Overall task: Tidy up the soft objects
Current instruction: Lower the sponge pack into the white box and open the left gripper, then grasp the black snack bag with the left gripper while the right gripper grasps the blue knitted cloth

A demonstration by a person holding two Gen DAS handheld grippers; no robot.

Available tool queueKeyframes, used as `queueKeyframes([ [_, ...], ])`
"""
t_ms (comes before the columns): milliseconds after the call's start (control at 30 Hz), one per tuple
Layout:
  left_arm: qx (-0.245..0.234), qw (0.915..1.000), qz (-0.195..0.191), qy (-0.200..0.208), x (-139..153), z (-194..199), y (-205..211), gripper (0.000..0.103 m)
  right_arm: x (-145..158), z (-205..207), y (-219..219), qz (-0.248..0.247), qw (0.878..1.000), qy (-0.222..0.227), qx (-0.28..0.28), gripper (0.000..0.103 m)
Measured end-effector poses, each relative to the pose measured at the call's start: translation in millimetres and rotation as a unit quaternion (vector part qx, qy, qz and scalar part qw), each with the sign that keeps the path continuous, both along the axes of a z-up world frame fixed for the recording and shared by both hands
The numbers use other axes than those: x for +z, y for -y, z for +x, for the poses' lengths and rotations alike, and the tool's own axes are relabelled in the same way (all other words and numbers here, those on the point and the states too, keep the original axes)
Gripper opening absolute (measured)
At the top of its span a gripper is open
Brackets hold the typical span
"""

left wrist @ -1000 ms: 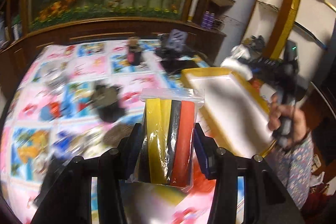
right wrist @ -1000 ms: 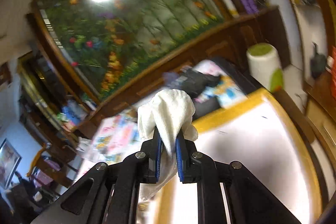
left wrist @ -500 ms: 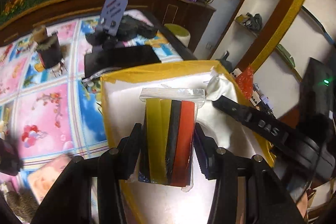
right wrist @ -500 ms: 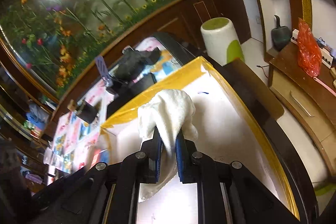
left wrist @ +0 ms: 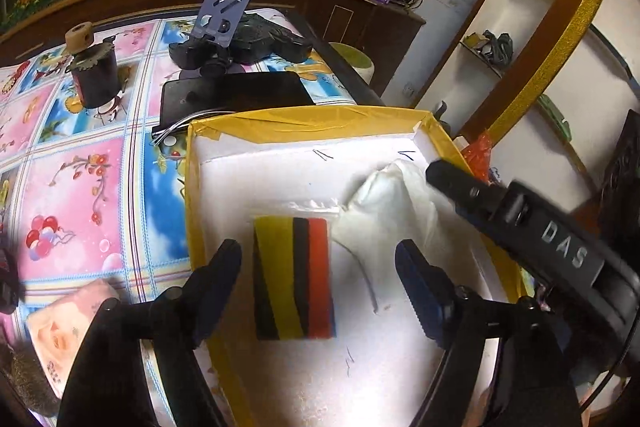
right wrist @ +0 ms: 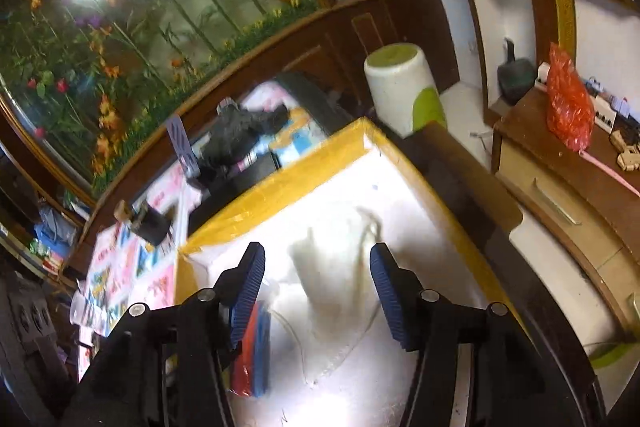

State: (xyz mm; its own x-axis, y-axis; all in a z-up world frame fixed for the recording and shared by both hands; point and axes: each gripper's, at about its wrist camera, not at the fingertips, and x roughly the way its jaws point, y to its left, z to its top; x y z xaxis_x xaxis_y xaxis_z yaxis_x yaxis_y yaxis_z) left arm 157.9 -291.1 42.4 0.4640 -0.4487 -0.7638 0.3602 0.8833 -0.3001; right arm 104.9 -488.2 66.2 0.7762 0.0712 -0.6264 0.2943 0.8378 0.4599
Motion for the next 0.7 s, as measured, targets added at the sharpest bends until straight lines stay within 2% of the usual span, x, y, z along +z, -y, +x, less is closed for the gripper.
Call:
queueKeyframes([
  [100, 0.002, 0.9999, -0.004, 0.014, 7.9, -18.4, -12.9, 0.078, 14.3, -9.8, -4.0, -0.009, 0.999, 0.04, -0.004, 0.058],
  [233, -0.004, 0.9984, -0.04, 0.038, 27.7, -56.2, -41.7, 0.078, 31.8, -25.6, -17.9, -0.031, 0.995, 0.096, 0.009, 0.058],
  [467, -0.014, 0.9938, -0.086, 0.069, 55.9, -124.7, -110.3, 0.078, 60.5, -50.2, -67.9, -0.107, 0.977, 0.18, 0.047, 0.058],
  [533, -0.011, 0.993, -0.088, 0.077, 61.1, -141.3, -134.2, 0.078, 65.9, -57.5, -84.5, -0.121, 0.97, 0.2, 0.061, 0.058],
  [600, -0.005, 0.993, -0.076, 0.09, 61.5, -158.6, -162.7, 0.079, 69.2, -66.6, -103.5, -0.122, 0.964, 0.22, 0.088, 0.058],
  [700, 0.038, 0.9931, -0.02, 0.109, 53.2, -177.7, -214.5, 0.08, 68.6, -79.1, -136.5, -0.117, 0.954, 0.234, 0.148, 0.059],
])
